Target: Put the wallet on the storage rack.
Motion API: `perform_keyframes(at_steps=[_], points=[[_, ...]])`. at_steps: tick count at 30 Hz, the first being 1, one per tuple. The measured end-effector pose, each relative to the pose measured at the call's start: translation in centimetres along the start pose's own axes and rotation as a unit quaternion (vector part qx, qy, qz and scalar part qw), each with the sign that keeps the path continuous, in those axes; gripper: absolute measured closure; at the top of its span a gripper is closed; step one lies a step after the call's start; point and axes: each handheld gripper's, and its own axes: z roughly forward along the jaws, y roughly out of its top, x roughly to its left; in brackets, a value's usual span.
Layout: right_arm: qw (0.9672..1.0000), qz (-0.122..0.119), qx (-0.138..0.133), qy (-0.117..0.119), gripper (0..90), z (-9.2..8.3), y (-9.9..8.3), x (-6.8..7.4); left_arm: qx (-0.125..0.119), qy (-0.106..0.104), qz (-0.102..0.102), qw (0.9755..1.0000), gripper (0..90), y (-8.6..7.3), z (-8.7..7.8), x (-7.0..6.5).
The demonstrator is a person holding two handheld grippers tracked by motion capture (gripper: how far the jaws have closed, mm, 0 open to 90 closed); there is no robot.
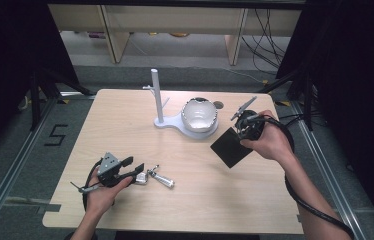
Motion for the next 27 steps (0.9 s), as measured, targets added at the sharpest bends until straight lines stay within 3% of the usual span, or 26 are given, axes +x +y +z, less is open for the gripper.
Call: perform_keyframes(at_steps=[14, 16, 19, 27], points=[[0.9996, -0.023, -0.016, -0.010, 82.2, -0.3, 2.8, -0.5, -0.001, -0.007, 0.000, 1.0000, 44.2, 0.0, 0.1, 0.0], [0.9997, -0.018, -0.014, -0.011, 82.3, -0.4, 2.9, -0.4, -0.002, -0.007, 0.000, 1.0000, 44.2, 0.0, 0.1, 0.0], [0.9993, -0.034, -0.014, -0.008, 82.2, -0.4, 3.4, -0.6, 0.000, -0.003, 0.002, 1.0000, 44.2, 0.0, 0.1, 0.0], [0.9989, -0.043, -0.013, -0.012, 82.2, -0.5, 4.1, -0.8, 0.001, -0.004, 0.001, 1.0000, 44.2, 0.0, 0.1, -0.1]])
